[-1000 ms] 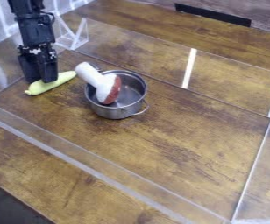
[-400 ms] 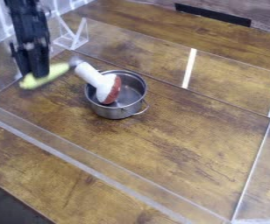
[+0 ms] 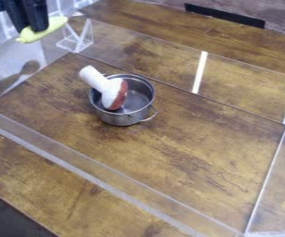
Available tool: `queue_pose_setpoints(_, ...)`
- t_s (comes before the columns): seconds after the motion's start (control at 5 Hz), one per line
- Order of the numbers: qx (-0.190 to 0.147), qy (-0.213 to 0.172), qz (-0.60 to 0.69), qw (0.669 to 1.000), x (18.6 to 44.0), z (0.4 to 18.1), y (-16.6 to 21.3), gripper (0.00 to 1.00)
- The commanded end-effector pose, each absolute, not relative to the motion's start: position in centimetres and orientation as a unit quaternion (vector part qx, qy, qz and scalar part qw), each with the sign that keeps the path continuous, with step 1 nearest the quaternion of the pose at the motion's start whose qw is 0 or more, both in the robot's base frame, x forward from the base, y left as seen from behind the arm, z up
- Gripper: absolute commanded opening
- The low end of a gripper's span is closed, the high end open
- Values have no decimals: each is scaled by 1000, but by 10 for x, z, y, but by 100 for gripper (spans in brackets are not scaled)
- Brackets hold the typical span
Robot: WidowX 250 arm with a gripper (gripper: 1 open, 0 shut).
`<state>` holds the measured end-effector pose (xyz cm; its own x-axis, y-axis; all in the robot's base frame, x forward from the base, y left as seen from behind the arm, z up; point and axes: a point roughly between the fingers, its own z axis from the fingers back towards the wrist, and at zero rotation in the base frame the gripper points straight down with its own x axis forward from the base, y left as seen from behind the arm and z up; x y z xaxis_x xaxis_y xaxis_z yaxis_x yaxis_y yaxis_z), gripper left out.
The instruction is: Move the green spoon to the right
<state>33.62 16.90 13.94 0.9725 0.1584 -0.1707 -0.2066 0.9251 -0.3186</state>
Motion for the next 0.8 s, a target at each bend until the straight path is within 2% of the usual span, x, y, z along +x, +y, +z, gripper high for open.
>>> queue_pose_setpoints(0.0,-152,1,85,985,332,182,136,0)
queue_pose_setpoints(0.2,-167,-8,71,983,323,168,109,0)
queue_pose_setpoints(0.4,-177,-23,45,983,315,169,84,0)
queue_pose_setpoints(0.6,-176,-28,46,983,312,161,67,0)
